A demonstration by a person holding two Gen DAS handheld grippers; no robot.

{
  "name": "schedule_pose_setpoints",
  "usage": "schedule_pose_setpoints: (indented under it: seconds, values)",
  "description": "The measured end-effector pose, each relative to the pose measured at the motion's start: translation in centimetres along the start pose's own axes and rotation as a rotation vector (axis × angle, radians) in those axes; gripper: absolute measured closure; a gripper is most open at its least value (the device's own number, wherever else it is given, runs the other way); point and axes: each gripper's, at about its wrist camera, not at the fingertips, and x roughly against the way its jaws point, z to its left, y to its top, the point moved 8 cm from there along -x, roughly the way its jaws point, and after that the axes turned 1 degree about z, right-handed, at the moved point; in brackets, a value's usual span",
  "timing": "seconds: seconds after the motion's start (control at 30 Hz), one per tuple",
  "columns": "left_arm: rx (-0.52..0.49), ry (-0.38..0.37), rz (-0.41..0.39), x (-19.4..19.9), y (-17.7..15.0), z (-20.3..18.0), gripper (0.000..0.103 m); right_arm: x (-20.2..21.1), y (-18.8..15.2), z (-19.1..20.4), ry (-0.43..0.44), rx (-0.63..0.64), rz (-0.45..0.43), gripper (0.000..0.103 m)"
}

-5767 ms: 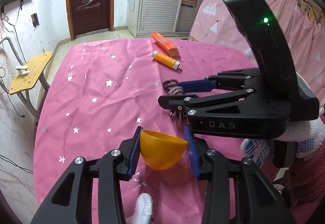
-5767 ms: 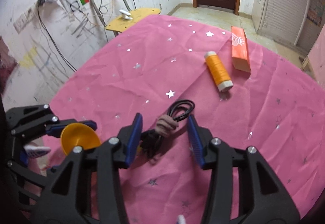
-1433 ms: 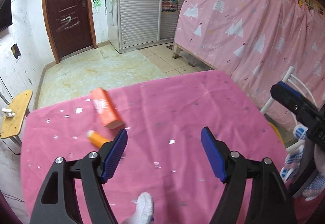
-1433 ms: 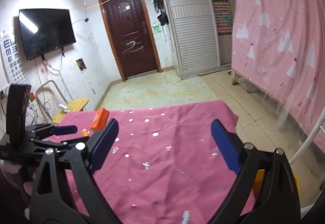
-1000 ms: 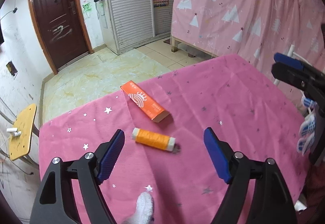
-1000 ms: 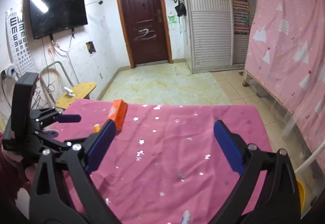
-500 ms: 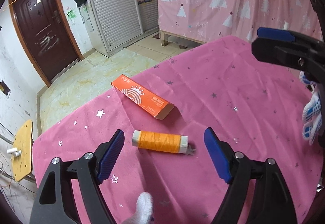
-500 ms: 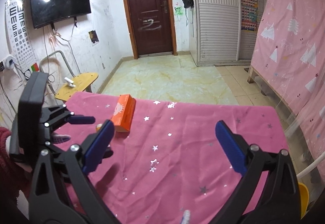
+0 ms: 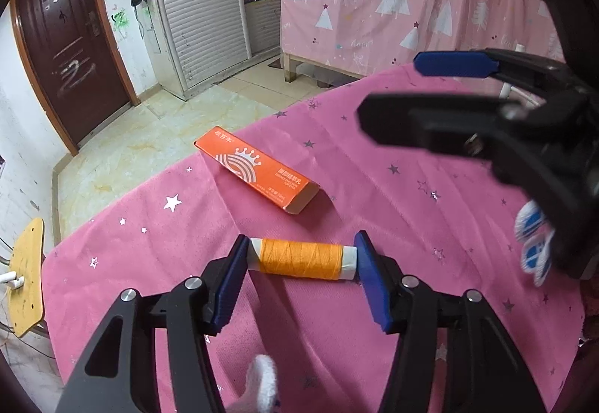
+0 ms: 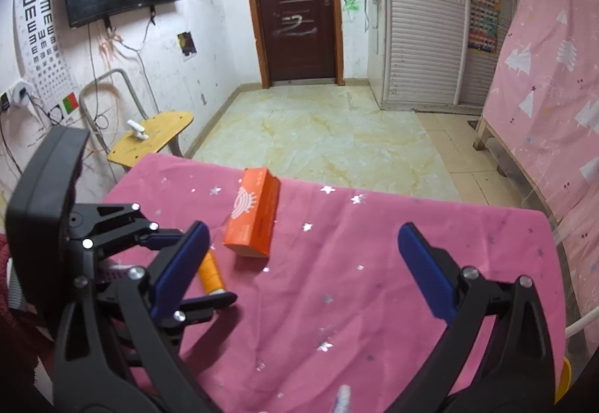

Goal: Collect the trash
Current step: 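Grasp the orange thread spool with the left tool while the right tool grasps the orange box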

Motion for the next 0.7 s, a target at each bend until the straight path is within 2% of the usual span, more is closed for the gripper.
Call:
schedule_pose_setpoints:
  seconds: [0.4, 0.47, 0.5, 0.53, 0.67, 0.7]
  values:
    - [0.062, 0.004, 0.009, 1.4, -1.5, 2.1, 0.054, -4.5, 0.3, 2.9, 0.075, 0.031, 0.112, 0.006]
    - [0.061, 0.006, 0.012, 1.4, -1.7, 2.1, 0.054, -5.3, 0.1, 3.5, 0.079, 0.040, 0.137, 0.015]
    - [0.060, 0.006, 0.012, 1.4, -1.7, 2.1, 0.054, -5.8, 0.0, 3.8, 0.081, 0.047, 0.154, 0.026]
    - [0.059, 0.007, 0.011, 1.4, -1.7, 2.1, 0.054, -6.3, -0.1, 3.9, 0.080, 0.049, 0.169, 0.031]
    - [0.063, 0.002, 0.011, 1.4, -1.9, 2.2, 0.054, -7.6, -0.4, 3.9, 0.076, 0.043, 0.204, 0.040]
    - [0.063, 0.002, 0.012, 1.3, -1.8, 2.2, 0.054, -7.9, -0.5, 3.8, 0.078, 0.042, 0.211, 0.045]
